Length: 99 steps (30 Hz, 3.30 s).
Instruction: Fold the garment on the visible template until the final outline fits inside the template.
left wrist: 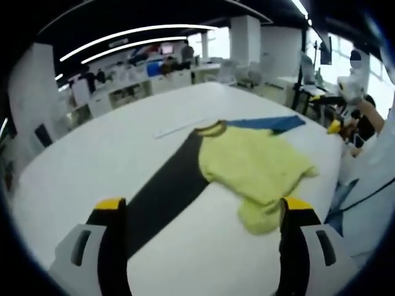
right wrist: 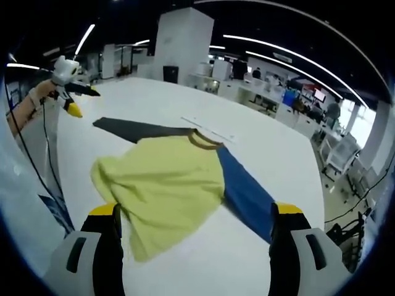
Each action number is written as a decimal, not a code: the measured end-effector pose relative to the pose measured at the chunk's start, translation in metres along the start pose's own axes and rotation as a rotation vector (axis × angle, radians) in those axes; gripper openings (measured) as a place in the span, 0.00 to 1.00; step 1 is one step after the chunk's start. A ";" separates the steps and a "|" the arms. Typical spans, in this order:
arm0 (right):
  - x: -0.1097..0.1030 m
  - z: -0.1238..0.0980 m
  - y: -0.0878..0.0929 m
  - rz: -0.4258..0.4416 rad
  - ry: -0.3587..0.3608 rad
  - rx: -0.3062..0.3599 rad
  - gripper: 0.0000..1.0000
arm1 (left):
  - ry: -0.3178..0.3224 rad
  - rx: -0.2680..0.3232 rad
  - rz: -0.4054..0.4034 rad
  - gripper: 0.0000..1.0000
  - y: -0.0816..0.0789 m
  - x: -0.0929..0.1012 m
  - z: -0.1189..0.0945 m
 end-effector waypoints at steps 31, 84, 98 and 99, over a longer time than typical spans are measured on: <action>0.001 -0.004 0.007 0.033 0.021 -0.002 1.00 | -0.002 -0.003 -0.006 0.99 0.002 0.003 -0.002; -0.035 0.004 0.053 0.138 -0.055 -0.105 1.00 | 0.090 -0.084 -0.119 0.99 0.047 0.042 0.020; -0.053 0.009 0.070 0.170 -0.102 -0.157 0.96 | 0.114 -0.107 -0.163 0.96 0.058 0.053 0.024; -0.055 0.009 0.072 0.173 -0.105 -0.162 0.95 | 0.118 -0.112 -0.164 0.96 0.059 0.053 0.024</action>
Point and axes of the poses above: the point that each gripper's makers call its tool centre point, and the gripper's own axes: z roughly forward along the fingers, x roughly to its right, y roughly out of its underside, the point moved 8 cm from there along -z, roughly backward along the fingers, and after that the axes turned 4 degrees about -z, right-handed, at the moved point
